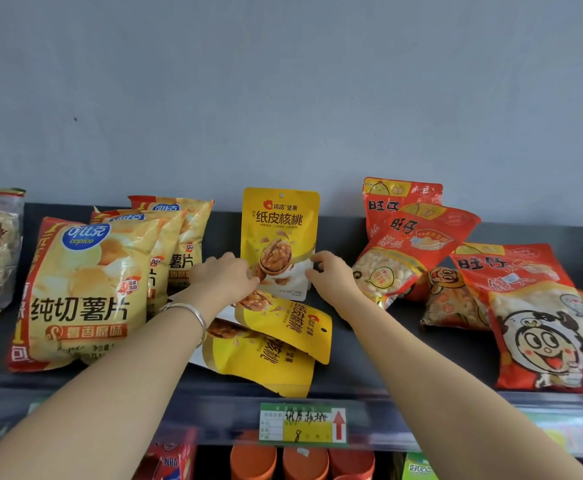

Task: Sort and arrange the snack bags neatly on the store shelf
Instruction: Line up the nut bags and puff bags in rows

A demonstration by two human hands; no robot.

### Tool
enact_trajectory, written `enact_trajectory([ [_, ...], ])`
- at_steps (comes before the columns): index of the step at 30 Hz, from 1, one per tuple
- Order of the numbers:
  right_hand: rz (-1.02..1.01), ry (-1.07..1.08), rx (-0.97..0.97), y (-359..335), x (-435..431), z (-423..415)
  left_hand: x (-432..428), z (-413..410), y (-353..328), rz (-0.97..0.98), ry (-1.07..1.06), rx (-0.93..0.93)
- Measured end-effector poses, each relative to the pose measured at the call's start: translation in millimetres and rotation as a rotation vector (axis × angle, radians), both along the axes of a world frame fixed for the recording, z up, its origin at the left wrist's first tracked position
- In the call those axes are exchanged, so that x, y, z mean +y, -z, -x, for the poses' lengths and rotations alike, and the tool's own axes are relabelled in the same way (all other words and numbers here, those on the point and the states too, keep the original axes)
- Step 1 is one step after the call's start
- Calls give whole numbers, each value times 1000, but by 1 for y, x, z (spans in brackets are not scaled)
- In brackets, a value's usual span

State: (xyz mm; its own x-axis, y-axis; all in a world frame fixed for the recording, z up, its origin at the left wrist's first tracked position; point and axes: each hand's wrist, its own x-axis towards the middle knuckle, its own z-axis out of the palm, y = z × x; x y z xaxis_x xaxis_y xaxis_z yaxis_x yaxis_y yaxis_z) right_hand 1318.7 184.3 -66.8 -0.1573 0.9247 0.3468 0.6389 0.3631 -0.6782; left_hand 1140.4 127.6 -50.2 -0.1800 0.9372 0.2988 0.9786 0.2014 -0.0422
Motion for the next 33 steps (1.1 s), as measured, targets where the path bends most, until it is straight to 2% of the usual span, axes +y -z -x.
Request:
enact_trajectory([
  [4,34,-153,-214,4,-25,-5,-15,5,1,11,-85,-75],
  [8,64,-246,-271,2,-48,-6,-32,9,2,-24,-143,-279],
  [11,174,-322,-333,1,-62,-4,-43,7,-2,-88,-95,-518],
  [14,176,-348,-429,4,-72,-5,-48,7,-2,-225,6,-816],
  [19,141,-309,-346,8,-81,-11,-63,2,1,-414,83,-1295],
  [23,116,-301,-299,12,-89,-11,-65,-14,1,-520,137,-1580],
  [26,95,-304,-264,18,-91,-11,-59,-22,1,-594,9,-1731],
  [28,89,-312,-237,20,-94,-12,-58,-23,3,-512,-63,-1822],
  [30,89,-321,-220,21,-95,-14,-63,-28,4,-379,-22,-1957],
  [33,75,-313,-230,23,-93,-19,-73,-33,7,-289,-16,-1951],
])
